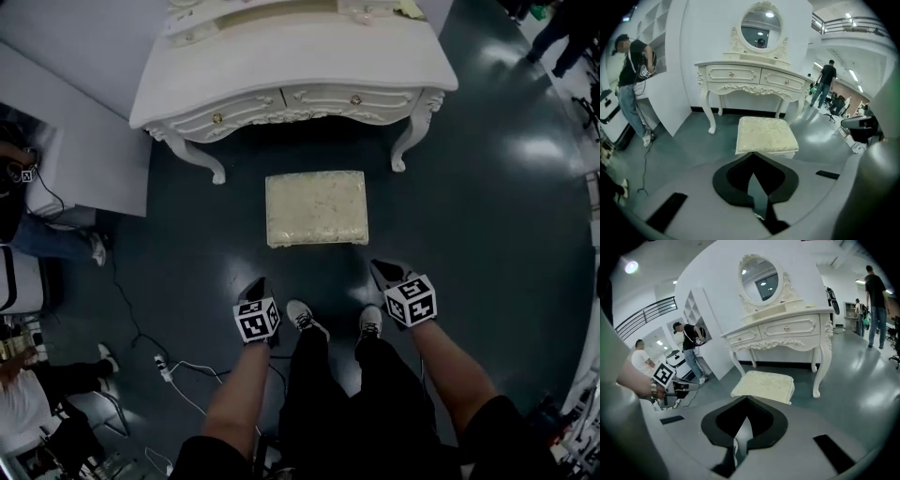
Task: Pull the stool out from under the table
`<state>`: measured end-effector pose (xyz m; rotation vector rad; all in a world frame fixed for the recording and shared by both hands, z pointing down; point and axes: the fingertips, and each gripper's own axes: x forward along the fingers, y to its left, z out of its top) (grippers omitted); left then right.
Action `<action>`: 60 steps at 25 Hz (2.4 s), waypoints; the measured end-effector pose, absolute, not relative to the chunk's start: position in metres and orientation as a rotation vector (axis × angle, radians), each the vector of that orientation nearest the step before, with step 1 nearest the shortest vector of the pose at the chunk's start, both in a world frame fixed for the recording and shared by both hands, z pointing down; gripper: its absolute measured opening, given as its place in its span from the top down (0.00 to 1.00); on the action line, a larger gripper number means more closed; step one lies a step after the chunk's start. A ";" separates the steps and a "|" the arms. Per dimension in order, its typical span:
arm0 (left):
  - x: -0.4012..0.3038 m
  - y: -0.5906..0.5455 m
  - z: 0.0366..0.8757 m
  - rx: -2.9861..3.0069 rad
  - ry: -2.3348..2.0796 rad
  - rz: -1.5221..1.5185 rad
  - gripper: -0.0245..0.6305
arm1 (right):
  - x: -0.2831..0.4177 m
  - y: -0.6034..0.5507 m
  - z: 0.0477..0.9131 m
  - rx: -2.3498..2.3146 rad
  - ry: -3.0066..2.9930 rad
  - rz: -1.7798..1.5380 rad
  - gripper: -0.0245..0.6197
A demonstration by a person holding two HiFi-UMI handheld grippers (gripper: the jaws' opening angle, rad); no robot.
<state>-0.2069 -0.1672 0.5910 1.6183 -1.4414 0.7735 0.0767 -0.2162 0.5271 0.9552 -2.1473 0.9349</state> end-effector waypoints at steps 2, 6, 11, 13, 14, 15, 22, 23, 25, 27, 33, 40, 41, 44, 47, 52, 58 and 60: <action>-0.216 -0.173 0.575 1.600 -1.492 0.785 0.95 | 0.079 -0.226 0.496 0.956 -2.186 0.895 0.92; -0.236 -0.151 0.526 1.634 -1.515 0.744 0.95 | 0.074 -0.214 0.461 0.994 -2.213 0.900 0.92; -0.214 -0.138 0.450 1.749 -1.449 0.668 0.95 | 0.072 -0.214 0.414 1.047 -2.238 0.932 0.92; -0.198 -0.139 0.420 1.801 -1.413 0.622 0.95 | 0.069 -0.216 0.392 1.063 -2.262 0.924 0.92; -0.190 -0.141 0.405 1.825 -1.395 0.599 0.95 | 0.066 -0.217 0.381 1.067 -2.275 0.922 0.92; -0.181 -0.143 0.391 1.845 -1.375 0.574 0.95 | 0.064 -0.217 0.369 1.067 -2.288 0.921 0.92; -0.118 -0.160 0.302 1.992 -1.192 0.472 0.95 | 0.047 -0.215 0.287 1.009 -2.389 0.893 0.92; -0.111 -0.162 0.293 2.007 -1.170 0.461 0.95 | 0.045 -0.214 0.280 0.997 -2.399 0.893 0.92; -0.097 -0.165 0.280 2.028 -1.129 0.436 0.95 | 0.043 -0.212 0.266 0.973 -2.415 0.904 0.92; -0.084 -0.167 0.270 2.044 -1.091 0.424 0.95 | 0.041 -0.209 0.253 0.954 -2.435 0.925 0.92; -0.050 -0.163 0.243 2.112 -0.995 0.417 0.95 | 0.048 -0.199 0.218 0.935 -2.491 0.950 0.92; -0.028 -0.156 0.215 2.207 -0.949 0.438 0.95 | 0.050 -0.181 0.206 0.885 -2.508 0.965 0.92; -0.026 -0.154 0.214 2.206 -0.944 0.435 0.95 | 0.050 -0.178 0.206 0.876 -2.508 0.973 0.92; -0.023 -0.148 0.214 2.187 -0.931 0.416 0.95 | 0.047 -0.167 0.208 0.847 -2.504 0.983 0.92; -0.022 -0.142 0.213 2.151 -0.929 0.378 0.95 | 0.046 -0.158 0.206 0.821 -2.509 0.973 0.92; -0.013 -0.134 0.210 2.150 -0.919 0.355 0.95 | 0.052 -0.147 0.201 0.805 -2.518 0.962 0.92; -0.012 -0.120 0.207 2.158 -0.942 0.344 0.95 | 0.059 -0.136 0.199 0.823 -2.529 1.003 0.92; -0.012 -0.120 0.205 2.161 -0.947 0.338 0.95 | 0.060 -0.135 0.198 0.824 -2.534 1.000 0.92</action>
